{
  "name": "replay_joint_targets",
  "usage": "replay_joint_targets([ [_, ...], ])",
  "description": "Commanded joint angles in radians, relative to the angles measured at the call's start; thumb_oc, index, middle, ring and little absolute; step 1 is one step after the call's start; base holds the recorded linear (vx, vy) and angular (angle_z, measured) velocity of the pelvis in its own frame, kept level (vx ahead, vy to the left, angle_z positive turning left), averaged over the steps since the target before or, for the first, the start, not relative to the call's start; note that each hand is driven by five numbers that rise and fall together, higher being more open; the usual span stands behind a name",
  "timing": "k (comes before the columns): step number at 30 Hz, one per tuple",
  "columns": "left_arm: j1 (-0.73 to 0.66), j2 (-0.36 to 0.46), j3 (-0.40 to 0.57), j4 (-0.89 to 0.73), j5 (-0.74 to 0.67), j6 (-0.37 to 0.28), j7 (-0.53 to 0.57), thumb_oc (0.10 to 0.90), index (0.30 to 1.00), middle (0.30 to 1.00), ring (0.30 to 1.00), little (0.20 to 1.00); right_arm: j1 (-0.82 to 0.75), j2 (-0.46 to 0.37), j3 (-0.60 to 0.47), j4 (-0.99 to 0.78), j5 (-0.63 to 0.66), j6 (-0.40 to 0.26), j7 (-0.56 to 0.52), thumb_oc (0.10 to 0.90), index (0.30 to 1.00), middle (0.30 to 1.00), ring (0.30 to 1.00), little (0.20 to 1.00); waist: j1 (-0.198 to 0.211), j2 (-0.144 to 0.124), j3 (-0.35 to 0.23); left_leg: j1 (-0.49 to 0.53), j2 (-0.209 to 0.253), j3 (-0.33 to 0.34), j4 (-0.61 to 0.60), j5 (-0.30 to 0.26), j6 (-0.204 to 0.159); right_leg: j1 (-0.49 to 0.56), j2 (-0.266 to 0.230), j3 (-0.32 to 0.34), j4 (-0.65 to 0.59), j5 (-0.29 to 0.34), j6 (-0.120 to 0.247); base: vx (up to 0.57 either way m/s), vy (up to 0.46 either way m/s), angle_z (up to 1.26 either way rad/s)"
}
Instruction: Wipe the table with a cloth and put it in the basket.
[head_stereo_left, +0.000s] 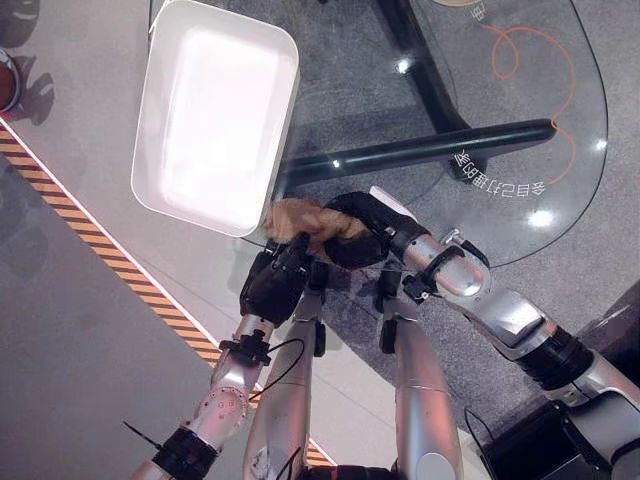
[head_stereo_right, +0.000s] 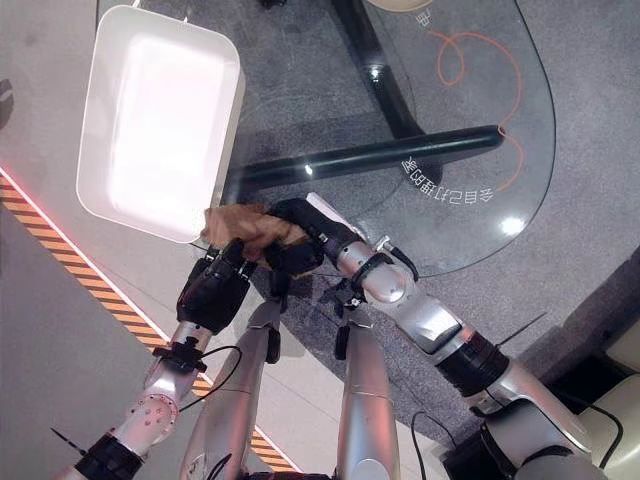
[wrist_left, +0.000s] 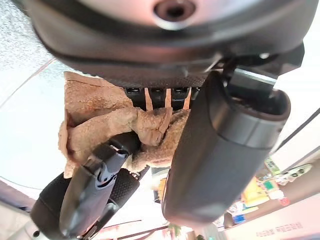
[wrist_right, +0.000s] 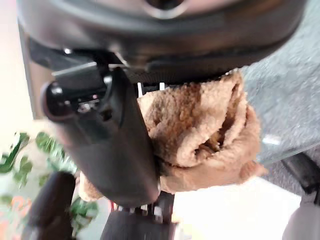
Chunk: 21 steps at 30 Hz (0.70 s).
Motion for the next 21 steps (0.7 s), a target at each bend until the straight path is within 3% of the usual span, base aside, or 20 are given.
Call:
replay_joint_targets([
  [1, -0.148, -0.065, -0.026, -0.232, 0.081, -0.035, -0.091, 0.800, 0.900, 0.900, 0.900, 0.900, -0.004, 0.145, 0.199, -0.240, 0.047, -0.064, 0.219, 0.100, 0.300, 0.300, 0.300, 0.200, 0.009, 0.009, -0.027, 0.015, -0.082, 0.015, 0.036, -0.082, 0.053, 0.016, 0.063, 0.004, -0.088, 0.054, 0.015, 0.01, -0.034, 0.03],
  [7, -0.156, -0.054, -0.023, -0.231, 0.068, -0.032, -0.071, 0.800, 0.900, 0.900, 0.900, 0.900, -0.052, 0.097, 0.225, -0.234, -0.131, -0.069, 0.224, 0.100, 0.300, 0.300, 0.300, 0.200, 0.012, -0.002, -0.027, 0.012, -0.082, 0.010, 0.036, -0.082, 0.052, 0.017, 0.067, 0.000, -0.092, 0.059, 0.018, 0.00, -0.006, 0.00],
  [11, -0.158, -0.063, -0.023, -0.222, 0.054, -0.044, -0.067, 0.800, 0.900, 0.900, 0.900, 0.900, -0.063, 0.085, 0.229, -0.207, -0.226, -0.058, 0.127, 0.100, 0.300, 0.300, 0.300, 0.200, 0.009, -0.001, -0.027, 0.009, -0.082, 0.013, 0.039, -0.084, 0.051, 0.013, 0.066, 0.002, -0.090, 0.058, 0.018, 0.00, 0.008, 0.00],
  [15, -0.162, -0.076, -0.017, -0.208, 0.046, -0.044, -0.073, 0.800, 0.900, 0.900, 0.900, 0.900, -0.062, 0.080, 0.216, -0.177, -0.228, -0.095, 0.107, 0.100, 0.300, 0.300, 0.300, 0.200, 0.007, 0.001, -0.027, 0.009, -0.082, 0.013, 0.036, -0.086, 0.049, 0.011, 0.065, 0.003, -0.089, 0.056, 0.020, 0.00, 0.000, 0.00],
  [20, -0.163, -0.083, -0.016, -0.211, 0.042, -0.047, -0.061, 0.800, 0.900, 0.900, 0.900, 0.900, -0.057, 0.083, 0.198, -0.181, -0.217, -0.091, 0.086, 0.100, 0.300, 0.300, 0.300, 0.200, 0.005, 0.001, -0.027, 0.005, -0.086, 0.010, 0.039, -0.087, 0.050, 0.008, 0.064, 0.003, -0.089, 0.057, 0.023, 0.00, 0.000, 0.00],
  [21, -0.162, -0.084, -0.013, -0.211, 0.034, -0.050, -0.066, 0.553, 0.688, 0.688, 0.688, 0.653, -0.057, 0.084, 0.195, -0.182, -0.215, -0.089, 0.084, 0.100, 0.300, 0.300, 0.300, 0.200, 0.006, 0.001, -0.027, 0.005, -0.086, 0.010, 0.039, -0.087, 0.050, 0.008, 0.063, 0.003, -0.090, 0.057, 0.023, 0.00, 0.000, 0.03],
])
